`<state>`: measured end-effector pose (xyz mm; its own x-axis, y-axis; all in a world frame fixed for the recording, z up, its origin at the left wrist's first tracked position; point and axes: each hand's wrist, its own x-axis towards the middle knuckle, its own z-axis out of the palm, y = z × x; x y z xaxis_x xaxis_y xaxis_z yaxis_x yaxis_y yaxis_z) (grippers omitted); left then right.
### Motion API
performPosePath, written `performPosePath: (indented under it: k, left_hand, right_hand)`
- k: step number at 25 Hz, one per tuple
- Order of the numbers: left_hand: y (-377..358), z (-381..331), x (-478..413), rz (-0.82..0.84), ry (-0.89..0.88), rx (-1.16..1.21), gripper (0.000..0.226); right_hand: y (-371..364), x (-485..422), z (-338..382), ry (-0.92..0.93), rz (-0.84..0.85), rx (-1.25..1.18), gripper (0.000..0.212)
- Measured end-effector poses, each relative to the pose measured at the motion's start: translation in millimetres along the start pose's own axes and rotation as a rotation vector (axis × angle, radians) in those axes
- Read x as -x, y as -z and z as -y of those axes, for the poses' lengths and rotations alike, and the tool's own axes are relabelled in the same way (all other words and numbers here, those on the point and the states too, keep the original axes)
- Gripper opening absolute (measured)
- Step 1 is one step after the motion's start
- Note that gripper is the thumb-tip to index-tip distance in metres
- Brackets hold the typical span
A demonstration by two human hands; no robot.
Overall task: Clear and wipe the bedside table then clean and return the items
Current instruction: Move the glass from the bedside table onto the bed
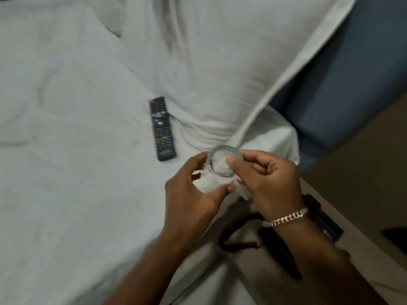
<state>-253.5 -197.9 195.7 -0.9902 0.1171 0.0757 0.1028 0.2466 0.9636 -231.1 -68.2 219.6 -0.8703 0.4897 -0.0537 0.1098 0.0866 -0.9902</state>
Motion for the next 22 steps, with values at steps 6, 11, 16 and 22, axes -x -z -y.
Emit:
performPosePath:
  k: [6,11,16,22]
  left_hand:
    - [112.2,29.1,-101.0,-0.165,-0.046,-0.118,0.056]
    - [151.3,58.7,-179.1,-0.166,-0.061,-0.212,0.049]
    - [156.1,91.0,-205.5,-0.109,0.002,-0.245,0.049]
    - [145.2,90.7,-191.5,-0.137,0.108,-0.252,0.074]
  right_hand:
    - [-153.2,-65.7,35.3,0.133,0.098,0.160,0.019]
    - [-235.6,-123.7,38.0,0.178,0.122,0.346,0.020]
    - [-255.6,-153.2,16.1,0.080,0.128,0.358,0.026]
    - [-237.5,-142.7,15.0,0.053,0.139,0.351,0.049]
